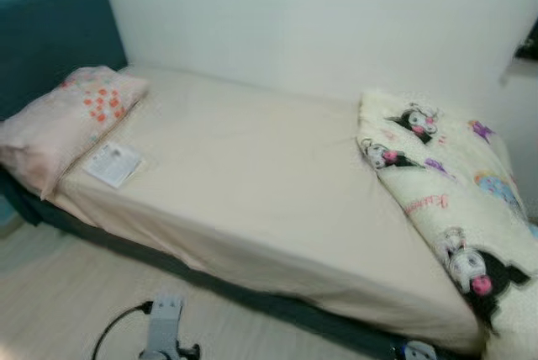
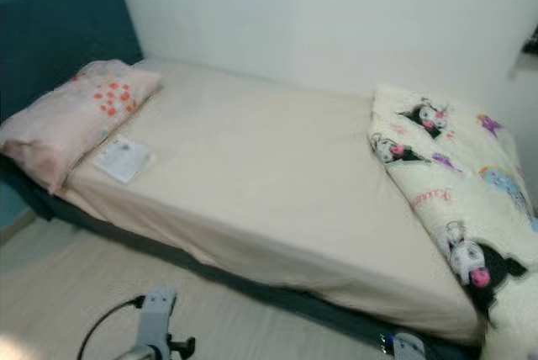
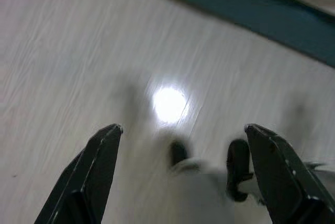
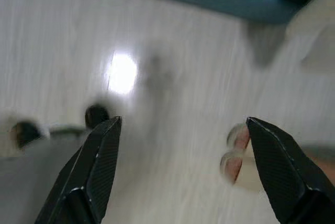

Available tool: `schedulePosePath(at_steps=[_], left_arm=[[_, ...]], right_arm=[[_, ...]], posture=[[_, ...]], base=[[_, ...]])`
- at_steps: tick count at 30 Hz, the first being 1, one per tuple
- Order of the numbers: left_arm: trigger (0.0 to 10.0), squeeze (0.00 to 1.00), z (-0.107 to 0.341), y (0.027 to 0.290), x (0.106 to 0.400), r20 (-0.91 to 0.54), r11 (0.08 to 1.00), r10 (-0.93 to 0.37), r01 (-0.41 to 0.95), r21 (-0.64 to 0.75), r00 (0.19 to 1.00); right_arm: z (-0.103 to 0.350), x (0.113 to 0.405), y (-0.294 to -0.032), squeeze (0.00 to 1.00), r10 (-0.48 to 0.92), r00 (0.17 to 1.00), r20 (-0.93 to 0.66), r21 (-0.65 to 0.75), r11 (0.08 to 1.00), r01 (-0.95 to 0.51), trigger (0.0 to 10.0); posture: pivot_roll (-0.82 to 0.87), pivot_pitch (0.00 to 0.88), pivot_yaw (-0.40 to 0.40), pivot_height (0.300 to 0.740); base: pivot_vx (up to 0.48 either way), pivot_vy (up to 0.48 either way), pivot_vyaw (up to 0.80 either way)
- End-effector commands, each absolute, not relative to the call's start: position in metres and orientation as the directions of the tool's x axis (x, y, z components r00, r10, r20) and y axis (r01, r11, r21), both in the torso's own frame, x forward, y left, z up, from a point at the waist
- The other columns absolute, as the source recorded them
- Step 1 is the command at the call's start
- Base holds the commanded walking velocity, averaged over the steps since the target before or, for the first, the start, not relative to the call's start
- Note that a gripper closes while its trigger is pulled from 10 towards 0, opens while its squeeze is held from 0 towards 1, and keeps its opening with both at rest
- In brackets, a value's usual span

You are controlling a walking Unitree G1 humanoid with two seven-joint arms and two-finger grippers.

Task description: Clean up the room

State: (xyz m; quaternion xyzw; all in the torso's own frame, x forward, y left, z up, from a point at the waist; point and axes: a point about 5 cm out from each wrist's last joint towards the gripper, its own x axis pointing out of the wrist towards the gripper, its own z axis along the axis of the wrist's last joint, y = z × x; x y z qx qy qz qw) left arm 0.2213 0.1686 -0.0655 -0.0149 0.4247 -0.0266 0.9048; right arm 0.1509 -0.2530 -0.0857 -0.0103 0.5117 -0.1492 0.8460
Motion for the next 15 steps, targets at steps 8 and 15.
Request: schedulePosePath(at_steps=[8, 15], left_arm=[[10.0, 0.0, -0.0692, 0.1729, 0.2149, -0.787, 0.999, -0.052, 0.031, -0.042, 0.615], [10.0, 0.0, -0.0691, 0.1719, 0.2153, -0.786, 0.999, -0.053, 0.032, -0.043, 0.616]], right_arm=[[-0.0883, 0.1497, -0.2453, 0.0, -0.242, 0.434, -0.868, -0.157, 0.962, 0.222, 10.0], [-0.0886, 0.1482, -0.2464, 0.0, -0.245, 0.431, -0.868, -0.159, 0.961, 0.226, 10.0]], posture=[[0.08, 0.0, -0.03, 0.705], [0.07, 0.0, -0.031, 0.705]], base=[[0.0, -0.48, 0.0], [0.0, -0.48, 0.0]])
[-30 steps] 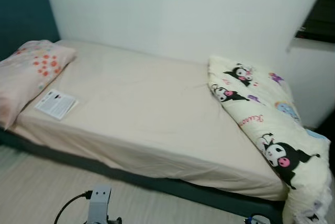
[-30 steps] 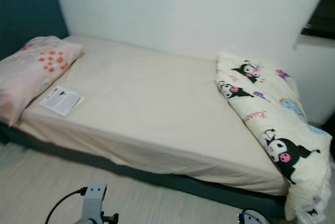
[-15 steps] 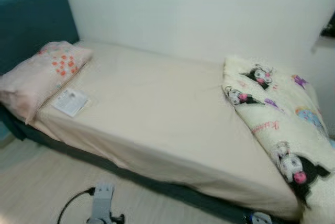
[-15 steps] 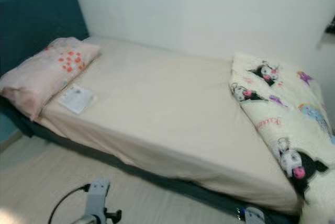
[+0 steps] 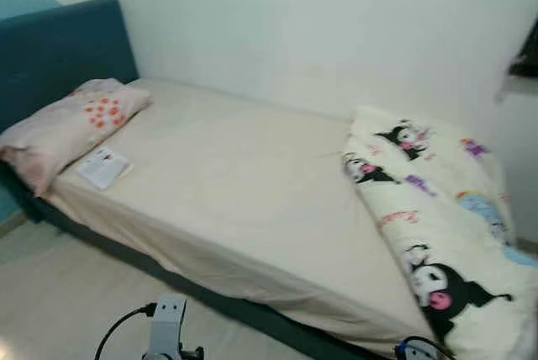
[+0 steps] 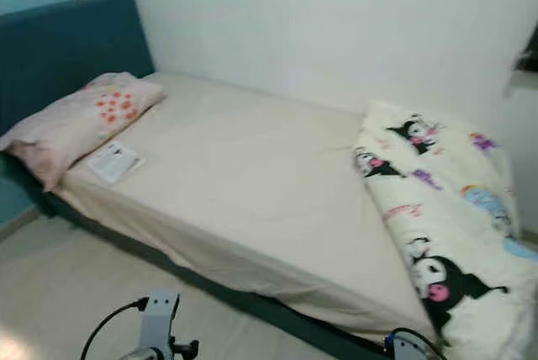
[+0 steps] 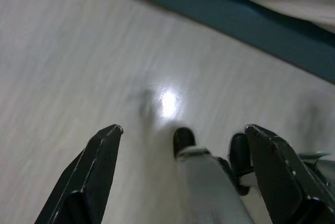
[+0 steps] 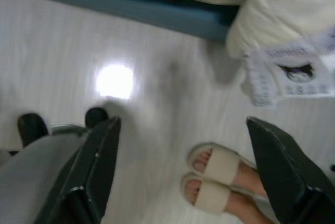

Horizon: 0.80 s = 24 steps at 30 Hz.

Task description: Clean up the room

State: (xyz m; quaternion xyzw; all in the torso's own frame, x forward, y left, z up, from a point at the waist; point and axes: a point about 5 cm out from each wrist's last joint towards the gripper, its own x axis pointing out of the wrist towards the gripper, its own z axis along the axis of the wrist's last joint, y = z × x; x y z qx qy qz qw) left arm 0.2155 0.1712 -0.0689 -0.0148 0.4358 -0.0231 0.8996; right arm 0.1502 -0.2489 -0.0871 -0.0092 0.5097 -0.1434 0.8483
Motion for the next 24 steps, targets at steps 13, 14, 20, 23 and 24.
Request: schedulePosePath(at_steps=[13, 14, 20, 23, 24], left_arm=[[10.0, 0.0, -0.0674, 0.1703, 0.218, -0.773, 0.998, -0.055, 0.044, -0.035, 0.632], [10.0, 0.0, -0.0674, 0.1701, 0.218, -0.774, 0.998, -0.057, 0.045, -0.037, 0.631], [10.0, 0.0, -0.0675, 0.1695, 0.2178, -0.774, 0.998, -0.061, 0.047, -0.04, 0.63], [10.0, 0.0, -0.0676, 0.169, 0.2176, -0.774, 0.998, -0.063, 0.049, -0.041, 0.63], [10.0, 0.0, -0.0677, 0.1687, 0.2175, -0.774, 0.998, -0.064, 0.05, -0.041, 0.63]], right_arm=[[-0.0887, 0.1464, -0.2484, 0.0, -0.247, 0.428, -0.87, -0.162, 0.961, 0.226, 10.0], [-0.0887, 0.1462, -0.2488, 0.0, -0.247, 0.426, -0.87, -0.162, 0.961, 0.226, 10.0], [-0.0888, 0.1456, -0.2495, 0.0, -0.249, 0.421, -0.872, -0.165, 0.96, 0.224, 10.0], [-0.0885, 0.146, -0.2498, 0.0, -0.25, 0.424, -0.871, -0.167, 0.96, 0.223, 10.0], [-0.0884, 0.1463, -0.2498, 0.0, -0.249, 0.428, -0.869, -0.161, 0.959, 0.231, 10.0]], posture=[[0.07, 0.0, -0.033, 0.705], [0.07, 0.0, -0.032, 0.705], [0.07, 0.0, -0.034, 0.705], [0.07, 0.0, -0.035, 0.705], [0.07, 0.0, -0.035, 0.705]], base=[[0.084, -0.07, 0.0], [0.311, 0.0, -0.73], [0.324, 0.0, -0.71], [0.345, 0.0, -0.71], [0.349, 0.0, -0.67]])
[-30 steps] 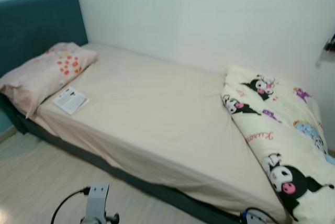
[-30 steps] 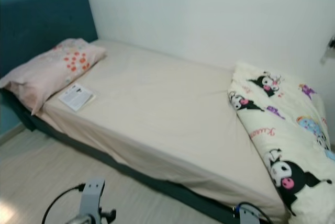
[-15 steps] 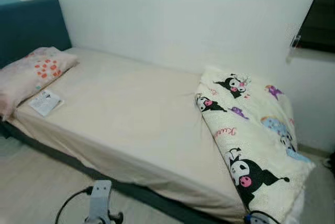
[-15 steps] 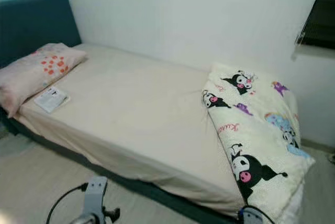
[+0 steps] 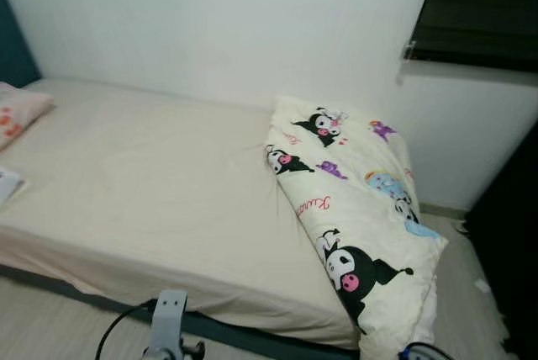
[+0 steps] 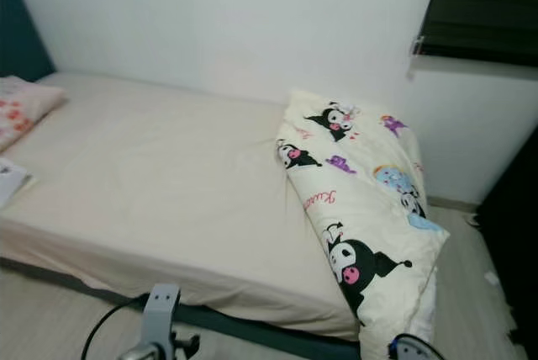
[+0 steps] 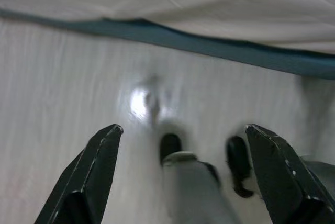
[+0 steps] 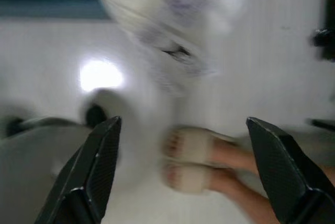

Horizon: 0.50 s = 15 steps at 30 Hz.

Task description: Clean up the room

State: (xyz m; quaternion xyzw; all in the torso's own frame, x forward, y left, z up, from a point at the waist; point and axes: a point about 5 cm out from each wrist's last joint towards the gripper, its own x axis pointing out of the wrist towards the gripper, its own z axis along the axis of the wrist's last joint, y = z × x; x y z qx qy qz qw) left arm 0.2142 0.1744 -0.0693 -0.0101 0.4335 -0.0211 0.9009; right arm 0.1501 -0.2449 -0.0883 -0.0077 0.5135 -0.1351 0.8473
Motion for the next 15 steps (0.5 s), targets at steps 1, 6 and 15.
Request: schedulePosePath(at_steps=[1, 6, 15], left_arm=[[10.0, 0.0, -0.068, 0.169, 0.218, -0.774, 0.998, -0.064, 0.05, -0.041, 0.63], [10.0, 0.0, -0.068, 0.17, 0.217, -0.775, 0.999, -0.045, 0.018, -0.044, 0.63], [10.0, 0.0, -0.07, 0.177, 0.214, -0.785, 1.0, -0.015, 0.011, -0.011, 0.619]], right_arm=[[-0.088, 0.146, -0.25, 0.0, -0.249, 0.428, -0.869, -0.161, 0.959, 0.231, 10.0], [-0.085, 0.151, -0.253, 0.0, -0.263, 0.449, -0.854, -0.143, 0.948, 0.284, 10.0], [-0.045, 0.209, -0.284, 0.0, -0.353, 0.602, -0.717, -0.114, 0.911, 0.397, 10.0]], posture=[[0.07, 0.0, -0.035, 0.705], [0.07, 0.0, -0.035, 0.705], [0.06, 0.0, -0.027, 0.675]], base=[[0.349, 0.0, -0.67], [0.193, 0.0, 0.0], [0.0, 0.0, 0.0]])
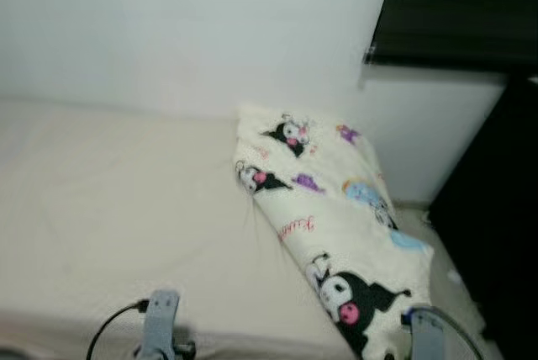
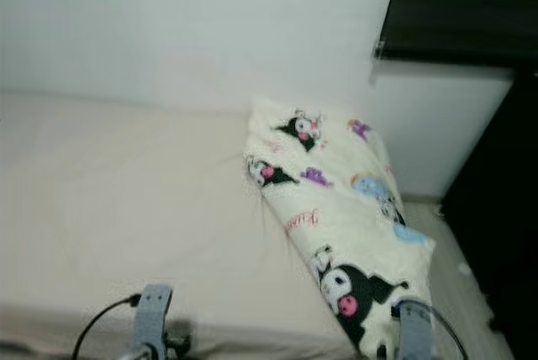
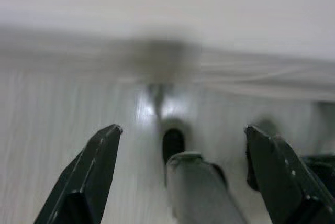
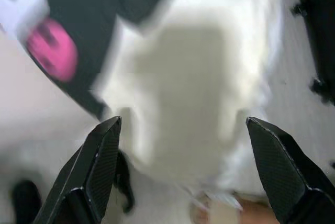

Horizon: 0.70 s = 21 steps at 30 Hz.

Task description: Clean up the room

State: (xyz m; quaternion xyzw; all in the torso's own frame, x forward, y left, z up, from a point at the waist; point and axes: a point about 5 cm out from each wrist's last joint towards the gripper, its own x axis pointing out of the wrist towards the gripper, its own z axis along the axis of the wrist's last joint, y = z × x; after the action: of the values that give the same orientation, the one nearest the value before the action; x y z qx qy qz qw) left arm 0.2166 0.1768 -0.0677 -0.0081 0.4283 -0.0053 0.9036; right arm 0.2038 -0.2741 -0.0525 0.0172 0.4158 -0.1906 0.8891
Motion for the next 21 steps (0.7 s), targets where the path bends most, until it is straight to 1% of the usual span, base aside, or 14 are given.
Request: schedulePosePath(at_steps=[1, 3, 4, 6, 7, 9, 10, 12, 13, 14, 16, 17, 18, 21], left_arm=[[10.0, 0.0, -0.07, 0.177, 0.214, -0.785, 1.0, -0.015, 0.011, -0.011, 0.619], [10.0, 0.0, -0.07, 0.179, 0.212, -0.789, 1.0, -0.009, 0.01, -0.003, 0.614], [10.0, 0.0, -0.07, 0.179, 0.212, -0.789, 1.0, -0.009, 0.01, -0.003, 0.614], [10.0, 0.0, -0.071, 0.18, 0.211, -0.791, 1.0, -0.002, 0.005, 0.002, 0.612], [10.0, 0.0, -0.071, 0.182, 0.211, -0.791, 1.0, 0.006, -0.001, 0.007, 0.611], [10.0, 0.0, -0.071, 0.183, 0.211, -0.791, 1.0, 0.014, -0.006, 0.013, 0.612], [10.0, 0.0, -0.071, 0.183, 0.211, -0.791, 1.0, 0.014, -0.006, 0.013, 0.612], [10.0, 0.0, -0.068, 0.185, 0.214, -0.777, 0.999, 0.021, -0.032, 0.001, 0.629], [10.0, 0.0, -0.066, 0.185, 0.218, -0.767, 0.999, 0.023, -0.045, -0.007, 0.641], [10.0, 0.0, -0.066, 0.185, 0.218, -0.767, 0.999, 0.023, -0.045, -0.007, 0.641], [10.0, 0.0, -0.062, 0.186, 0.224, -0.748, 0.998, 0.022, -0.06, -0.023, 0.664], [10.0, 0.0, -0.062, 0.186, 0.224, -0.748, 0.998, 0.022, -0.06, -0.023, 0.664], [10.0, 0.0, -0.057, 0.188, 0.231, -0.726, 0.998, 0.021, -0.061, -0.029, 0.688], [10.0, 0.0, -0.052, 0.189, 0.238, -0.705, 0.998, 0.018, -0.053, -0.029, 0.709]], right_arm=[[-0.045, 0.209, -0.284, 0.0, -0.353, 0.602, -0.717, -0.114, 0.911, 0.397, 10.0], [-0.027, 0.229, -0.294, 0.0, -0.371, 0.663, -0.65, -0.085, 0.903, 0.422, 10.0], [-0.027, 0.229, -0.294, 0.0, -0.371, 0.663, -0.65, -0.085, 0.903, 0.422, 10.0], [-0.012, 0.243, -0.301, 0.0, -0.375, 0.707, -0.6, -0.063, 0.903, 0.426, 10.0], [0.0, 0.254, -0.306, 0.0, -0.374, 0.743, -0.555, -0.028, 0.901, 0.433, 10.0], [0.013, 0.264, -0.311, 0.0, -0.373, 0.776, -0.508, 0.01, 0.899, 0.439, 10.0], [0.013, 0.264, -0.311, 0.0, -0.373, 0.776, -0.508, 0.01, 0.899, 0.439, 10.0], [0.028, 0.271, -0.323, 0.0, -0.408, 0.794, -0.452, 0.027, 0.883, 0.469, 10.0], [0.035, 0.272, -0.331, 0.0, -0.432, 0.794, -0.428, 0.039, 0.869, 0.494, 10.0], [0.035, 0.272, -0.331, 0.0, -0.432, 0.794, -0.428, 0.039, 0.869, 0.494, 10.0], [0.044, 0.271, -0.343, 0.0, -0.471, 0.788, -0.396, 0.068, 0.841, 0.537, 10.0], [0.044, 0.271, -0.343, 0.0, -0.471, 0.788, -0.396, 0.068, 0.841, 0.537, 10.0], [0.051, 0.267, -0.356, 0.0, -0.509, 0.777, -0.37, 0.123, 0.802, 0.584, 10.0], [0.054, 0.263, -0.363, 0.0, -0.529, 0.773, -0.35, 0.17, 0.775, 0.608, 10.0]], posture=[[0.06, 0.0, -0.027, 0.675], [0.06, 0.0, -0.025, 0.66], [0.06, 0.0, -0.025, 0.66], [0.06, 0.0, -0.025, 0.65], [0.06, 0.0, -0.025, 0.645], [0.06, 0.0, -0.025, 0.635], [0.06, 0.0, -0.025, 0.635], [0.05, 0.0, -0.024, 0.625], [0.05, 0.0, -0.024, 0.62], [0.05, 0.0, -0.024, 0.62], [0.06, 0.0, -0.025, 0.61], [0.06, 0.0, -0.025, 0.61], [0.05, 0.0, -0.021, 0.6], [0.05, 0.0, -0.017, 0.585]], base=[[0.0, 0.0, 0.0], [0.0, 0.0, 0.0], [0.0, 0.0, 0.0], [0.0, 0.0, 0.0], [0.0, 0.0, 0.0], [0.0, 0.0, 0.0], [0.0, 0.0, 0.0], [0.0, 0.0, 0.0], [0.0, 0.0, 0.0], [0.0, 0.0, 0.0], [0.0, 0.0, 0.0], [0.0, 0.0, 0.0], [0.0, 0.0, 0.0], [0.0, 0.0, 0.0]])
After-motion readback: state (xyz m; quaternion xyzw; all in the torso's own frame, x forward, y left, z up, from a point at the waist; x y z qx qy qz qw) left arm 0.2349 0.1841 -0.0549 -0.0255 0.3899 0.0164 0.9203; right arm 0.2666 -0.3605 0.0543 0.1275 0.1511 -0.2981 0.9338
